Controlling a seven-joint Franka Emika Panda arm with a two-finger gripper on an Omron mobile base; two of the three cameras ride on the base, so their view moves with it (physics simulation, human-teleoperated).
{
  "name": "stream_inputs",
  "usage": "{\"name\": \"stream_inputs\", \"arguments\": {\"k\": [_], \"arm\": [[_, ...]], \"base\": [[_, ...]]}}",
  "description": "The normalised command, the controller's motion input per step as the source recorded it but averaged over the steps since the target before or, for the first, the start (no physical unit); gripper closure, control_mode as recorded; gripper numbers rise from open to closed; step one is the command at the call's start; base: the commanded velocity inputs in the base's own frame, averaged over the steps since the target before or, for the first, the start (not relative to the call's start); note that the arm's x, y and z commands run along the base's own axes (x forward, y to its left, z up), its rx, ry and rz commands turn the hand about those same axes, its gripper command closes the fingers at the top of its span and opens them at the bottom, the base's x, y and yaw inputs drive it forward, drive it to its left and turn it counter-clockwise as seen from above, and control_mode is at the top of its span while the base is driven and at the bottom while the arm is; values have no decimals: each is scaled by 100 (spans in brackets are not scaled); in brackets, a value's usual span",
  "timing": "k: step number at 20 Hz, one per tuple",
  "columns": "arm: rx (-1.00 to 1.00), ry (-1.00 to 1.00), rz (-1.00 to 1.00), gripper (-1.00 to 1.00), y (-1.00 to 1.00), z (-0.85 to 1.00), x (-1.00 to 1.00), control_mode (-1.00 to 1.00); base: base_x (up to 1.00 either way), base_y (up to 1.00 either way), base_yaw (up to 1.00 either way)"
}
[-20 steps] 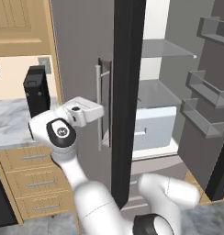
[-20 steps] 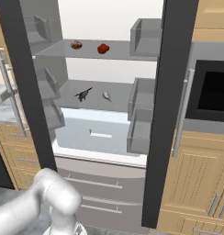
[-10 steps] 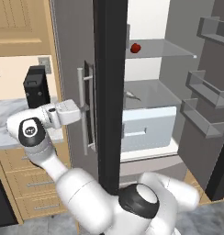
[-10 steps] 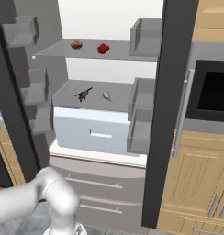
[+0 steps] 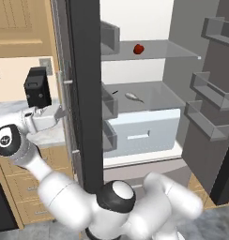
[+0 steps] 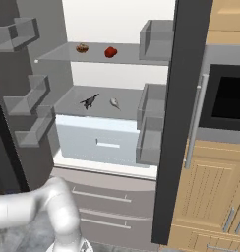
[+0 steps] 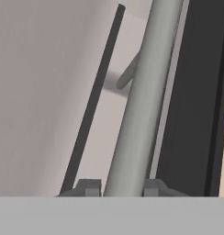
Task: Gather the mushroom and bell pepper from the fridge and place them on a tray on the dining counter. Then gather the fishs from the fridge and place them on the other tray.
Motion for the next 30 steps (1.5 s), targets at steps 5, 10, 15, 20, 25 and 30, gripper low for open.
{"name": "stream_inputs", "arguments": {"k": [5,10,15,20,25,30], "arm": [[-2,0,-6,100,39,0,0,-100],[0,0,-3,100,28,0,0,-100],[0,0,0,100,15,0,0,-100],[0,0,0,100,0,0,0,-100],[0,-4,3,-100,17,0,-13,-100],[-1,-6,13,-100,32,0,-34,-100]], "base": [[0,0,0],[0,0,0],[0,0,0],[0,0,0],[0,0,0],[0,0,0]]}}
